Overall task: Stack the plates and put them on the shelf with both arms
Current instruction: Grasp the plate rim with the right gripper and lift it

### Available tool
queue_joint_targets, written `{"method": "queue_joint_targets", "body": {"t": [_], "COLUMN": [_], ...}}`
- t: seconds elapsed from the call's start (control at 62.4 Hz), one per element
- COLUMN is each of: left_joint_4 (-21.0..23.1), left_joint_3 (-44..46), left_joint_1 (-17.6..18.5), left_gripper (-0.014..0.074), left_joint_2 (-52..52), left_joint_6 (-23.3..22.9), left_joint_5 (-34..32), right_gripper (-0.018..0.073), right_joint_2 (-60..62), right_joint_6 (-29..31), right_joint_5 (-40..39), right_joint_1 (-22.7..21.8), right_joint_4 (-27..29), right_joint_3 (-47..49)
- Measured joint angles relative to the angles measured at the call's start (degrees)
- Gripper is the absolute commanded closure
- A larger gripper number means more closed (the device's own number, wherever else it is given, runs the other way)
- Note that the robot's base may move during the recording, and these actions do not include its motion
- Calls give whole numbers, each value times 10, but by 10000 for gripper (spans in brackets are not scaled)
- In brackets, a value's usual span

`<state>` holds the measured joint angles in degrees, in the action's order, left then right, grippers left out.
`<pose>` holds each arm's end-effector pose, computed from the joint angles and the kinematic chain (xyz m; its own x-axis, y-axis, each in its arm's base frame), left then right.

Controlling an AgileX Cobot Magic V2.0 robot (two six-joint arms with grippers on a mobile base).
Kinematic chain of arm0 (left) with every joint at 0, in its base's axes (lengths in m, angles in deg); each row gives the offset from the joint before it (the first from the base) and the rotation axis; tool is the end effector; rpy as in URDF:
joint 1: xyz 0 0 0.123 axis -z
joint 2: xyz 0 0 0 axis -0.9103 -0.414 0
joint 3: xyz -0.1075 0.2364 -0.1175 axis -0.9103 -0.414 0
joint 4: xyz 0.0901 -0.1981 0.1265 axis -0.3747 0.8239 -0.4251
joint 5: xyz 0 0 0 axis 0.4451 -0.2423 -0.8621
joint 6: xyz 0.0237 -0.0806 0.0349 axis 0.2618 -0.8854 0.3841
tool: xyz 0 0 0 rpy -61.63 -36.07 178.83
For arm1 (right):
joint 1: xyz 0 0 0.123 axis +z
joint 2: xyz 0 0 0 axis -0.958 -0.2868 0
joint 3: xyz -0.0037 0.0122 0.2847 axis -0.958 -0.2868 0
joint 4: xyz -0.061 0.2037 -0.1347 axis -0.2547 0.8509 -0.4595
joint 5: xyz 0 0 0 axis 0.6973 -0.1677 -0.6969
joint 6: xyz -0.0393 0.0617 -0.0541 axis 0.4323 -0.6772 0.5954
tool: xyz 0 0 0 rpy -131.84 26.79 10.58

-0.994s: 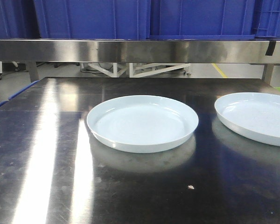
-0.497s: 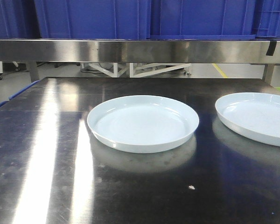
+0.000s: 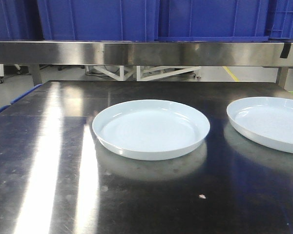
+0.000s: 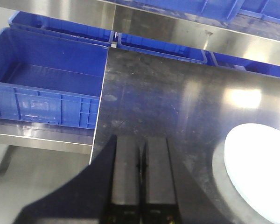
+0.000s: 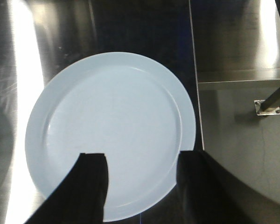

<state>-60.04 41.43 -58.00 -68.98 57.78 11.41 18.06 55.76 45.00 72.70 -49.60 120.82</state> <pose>0.1312 -0.0238 0.3019 -0.3948 -0.1976 -0.8973 0.1002 0.9615 -0.2559 0.2154 -0.0009 0.2899 -0.6652 0.1815 -0.7243 0.1157 0.9833 0.1402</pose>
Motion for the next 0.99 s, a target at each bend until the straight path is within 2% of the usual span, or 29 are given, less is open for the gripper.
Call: {"method": "queue_joint_targets", "body": {"t": [0.16, 0.321, 0.994], "left_joint_4": [0, 0, 0], "left_joint_3": [0, 0, 0], "left_joint_1": [0, 0, 0], "left_gripper": [496, 496, 496], "left_joint_2": [0, 0, 0], "left_joint_6": [0, 0, 0], "left_joint_5": [0, 0, 0], "right_gripper": [116, 116, 116], "right_joint_2": [-54, -101, -244], "right_joint_6": [0, 1, 1], "right_joint_5": [-22, -53, -92], "right_joint_1": [-43, -64, -67], "right_joint_4": [0, 0, 0], "right_joint_3": [0, 0, 50]}}
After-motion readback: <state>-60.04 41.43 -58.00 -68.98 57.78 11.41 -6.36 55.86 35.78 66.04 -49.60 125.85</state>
